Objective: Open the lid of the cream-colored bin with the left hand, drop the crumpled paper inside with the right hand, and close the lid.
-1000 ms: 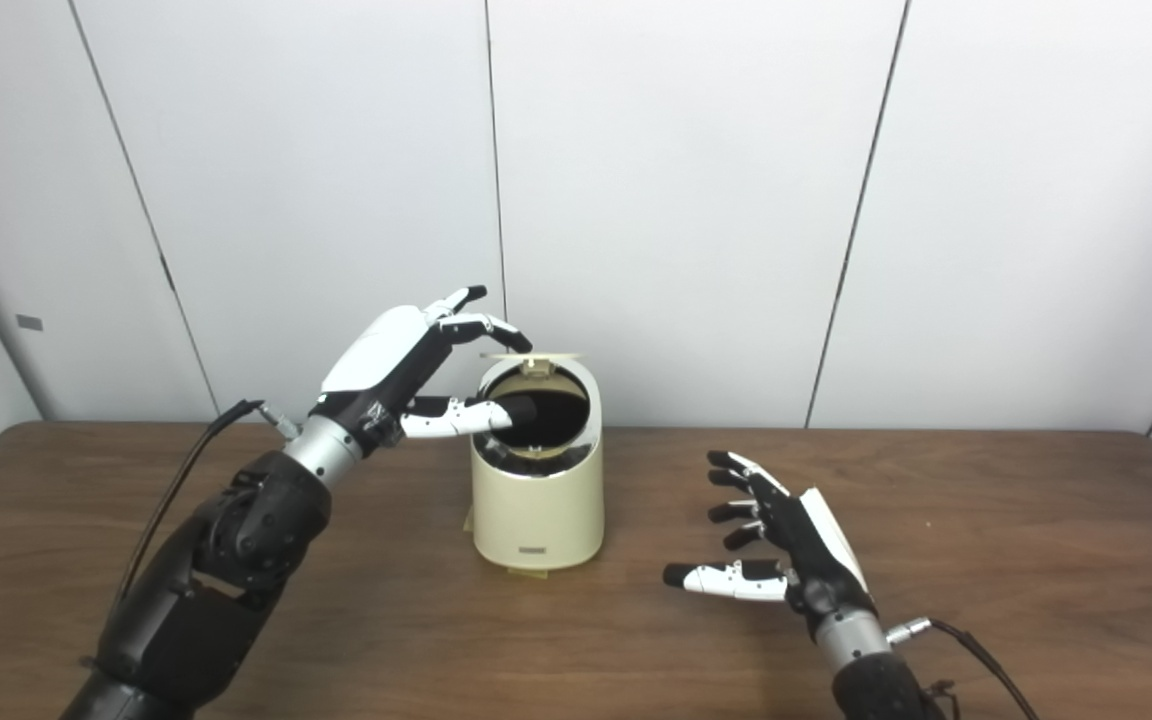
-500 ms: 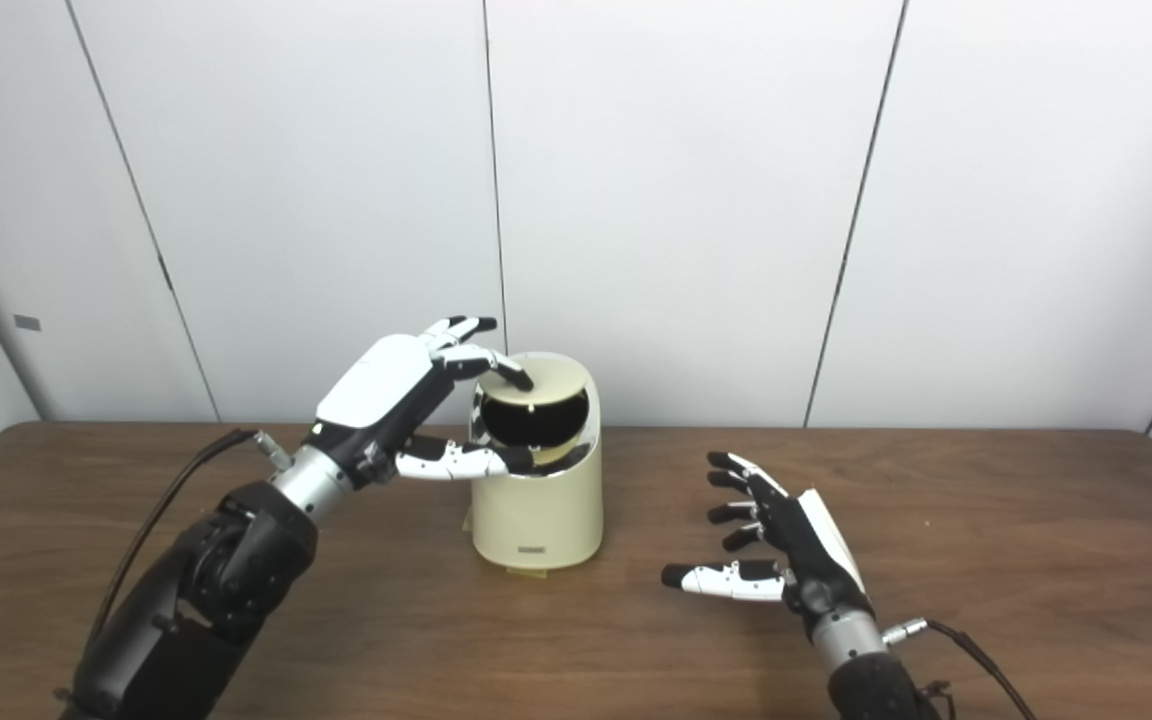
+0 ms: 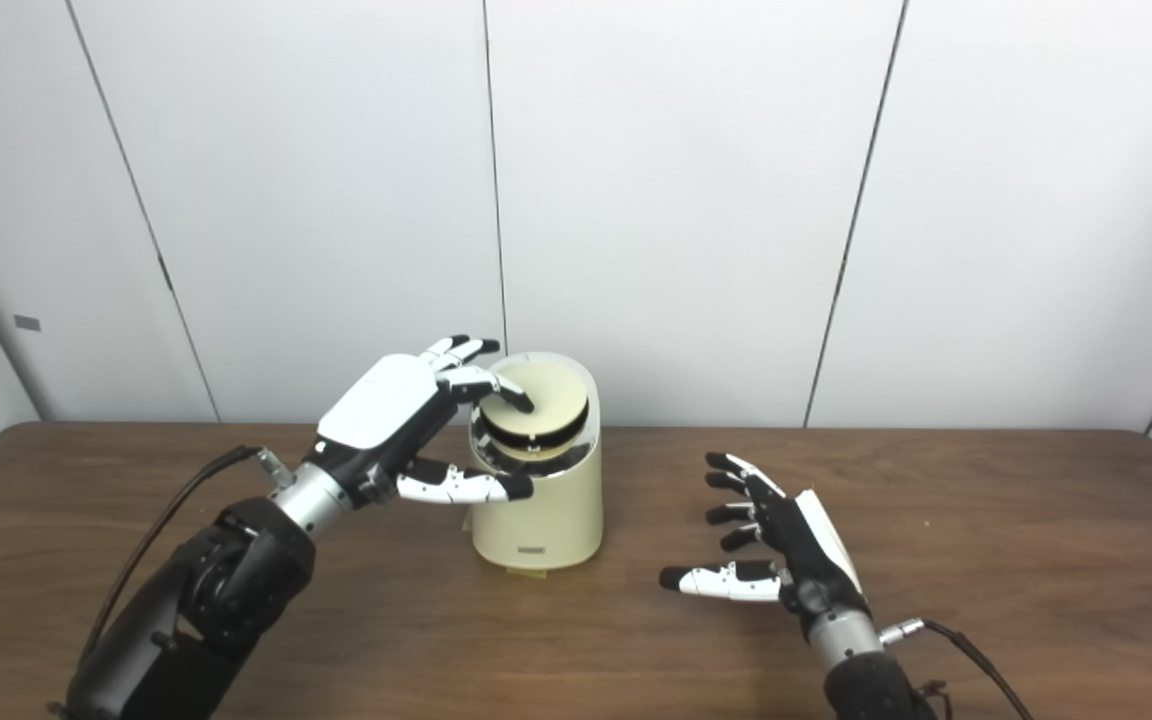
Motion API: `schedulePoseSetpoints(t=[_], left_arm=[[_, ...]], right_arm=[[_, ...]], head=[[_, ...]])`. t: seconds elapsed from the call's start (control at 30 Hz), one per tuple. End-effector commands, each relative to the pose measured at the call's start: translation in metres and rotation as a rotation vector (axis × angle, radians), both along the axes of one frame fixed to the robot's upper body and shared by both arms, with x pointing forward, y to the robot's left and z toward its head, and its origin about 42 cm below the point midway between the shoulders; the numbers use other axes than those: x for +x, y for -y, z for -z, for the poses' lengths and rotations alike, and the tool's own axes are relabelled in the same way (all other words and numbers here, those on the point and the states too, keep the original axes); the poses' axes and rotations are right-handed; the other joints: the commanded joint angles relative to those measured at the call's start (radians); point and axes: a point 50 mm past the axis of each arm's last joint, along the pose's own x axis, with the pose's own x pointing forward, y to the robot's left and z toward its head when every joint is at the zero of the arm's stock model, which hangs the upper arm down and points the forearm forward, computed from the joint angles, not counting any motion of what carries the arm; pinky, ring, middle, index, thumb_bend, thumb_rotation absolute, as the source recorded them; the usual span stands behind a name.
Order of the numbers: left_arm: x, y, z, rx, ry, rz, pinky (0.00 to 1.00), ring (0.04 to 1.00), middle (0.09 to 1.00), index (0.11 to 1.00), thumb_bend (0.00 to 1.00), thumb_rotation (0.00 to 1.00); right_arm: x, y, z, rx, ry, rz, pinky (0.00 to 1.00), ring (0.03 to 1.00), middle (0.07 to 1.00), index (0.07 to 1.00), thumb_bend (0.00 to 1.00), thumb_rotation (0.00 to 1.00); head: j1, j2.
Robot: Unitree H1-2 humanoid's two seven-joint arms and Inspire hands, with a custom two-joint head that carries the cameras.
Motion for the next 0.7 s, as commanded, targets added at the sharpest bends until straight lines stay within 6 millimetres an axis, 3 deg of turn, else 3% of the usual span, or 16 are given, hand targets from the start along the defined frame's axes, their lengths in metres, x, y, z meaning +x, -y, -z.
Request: schedulePoseSetpoints(t=[0.0,0.2,0.47,0.67], left_arm=[[0.003,0.0,-0.022,0.088,0.096,-0.001,1.0,0.96,0.762,0.749,0.77,0.75],[0.001,0.007,-0.014,0.229,0.11,-0.025,1.0,0.971,0.774,0.762,0.81,0.72],[0.001,0.016,-0.002,0.374,0.068,-0.037,1.0,0.994,0.781,0.777,0.85,0.77],[-0.002,0.024,0.007,0.472,0.059,-0.037,1.0,1.0,0.749,0.742,0.93,0.79]], right_arm=[[0.007,-0.004,-0.025,0.006,0.092,-0.004,0.57,0.701,0.832,0.869,0.83,0.2],[0.006,-0.005,-0.025,0.001,0.095,-0.009,0.56,0.7,0.835,0.871,0.82,0.2],[0.006,-0.005,-0.024,0.005,0.107,-0.011,0.56,0.698,0.833,0.866,0.82,0.2],[0.005,-0.004,-0.025,0.003,0.109,-0.012,0.56,0.7,0.835,0.868,0.82,0.22]], head=[[-0.001,0.001],[-0.002,0.005],[-0.005,0.011],[-0.009,0.016]])
